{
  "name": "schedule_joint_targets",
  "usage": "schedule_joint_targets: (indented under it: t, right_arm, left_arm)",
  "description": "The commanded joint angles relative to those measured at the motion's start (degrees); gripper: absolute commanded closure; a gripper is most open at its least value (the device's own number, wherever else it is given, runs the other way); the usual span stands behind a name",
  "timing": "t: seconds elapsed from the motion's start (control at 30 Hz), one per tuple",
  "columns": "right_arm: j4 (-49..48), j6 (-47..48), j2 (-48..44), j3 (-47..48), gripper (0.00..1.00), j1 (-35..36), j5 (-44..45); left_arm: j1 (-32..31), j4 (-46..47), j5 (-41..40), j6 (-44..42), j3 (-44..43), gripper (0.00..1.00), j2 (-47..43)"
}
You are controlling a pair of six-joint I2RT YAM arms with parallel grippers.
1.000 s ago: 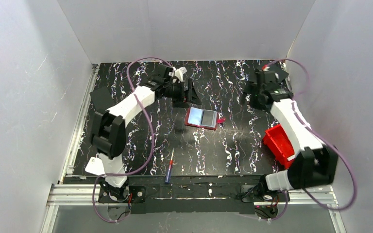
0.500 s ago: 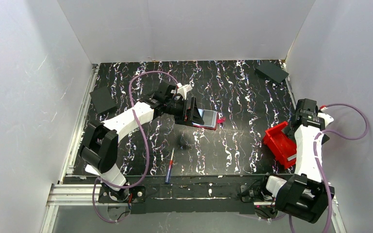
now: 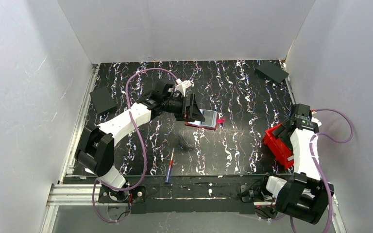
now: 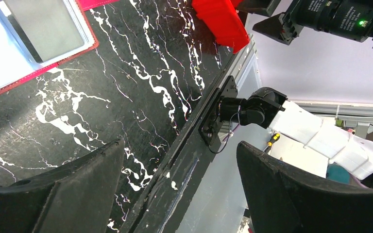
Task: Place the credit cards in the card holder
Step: Move the storage box to the center of the board.
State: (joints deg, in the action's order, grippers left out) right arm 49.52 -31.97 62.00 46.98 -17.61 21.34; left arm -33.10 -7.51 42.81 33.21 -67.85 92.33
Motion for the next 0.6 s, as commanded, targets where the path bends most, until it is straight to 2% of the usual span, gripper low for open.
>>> schedule_joint_targets:
  t: [0.0, 0.07, 0.17, 0.27, 0.57]
  right_arm:
    - [-6.6, -3.1, -0.3, -3.1, 0.10, 1.4, -6.7]
    - [-8.7, -5.2, 1.4, -4.2, 0.16, 3.4, -7.7]
    - [-10.1, -7.4, 3.5, -3.4, 0.19, 8.2, -3.9]
    - [-12.4, -8.4, 5.2, -3.3, 0.29, 9.5, -4.3]
    - [-17.2, -13.9, 7.2, -2.6, 0.30, 10.3, -6.7]
  left_arm:
    - [0.1, 0.5, 1.7, -0.5, 0.2, 0.16, -2.3]
    - [0.1, 0.6, 1.8, -0.4, 0.2, 0.16, -1.9]
    - [0.1, 0.3, 1.9, -0.7, 0.2, 0.16, -1.5]
    - [0.1, -0.1, 1.6, -1.2, 0.0, 0.16, -1.1]
    - [0.1, -0.3, 1.8, -1.3, -0.3, 0.16, 0.6]
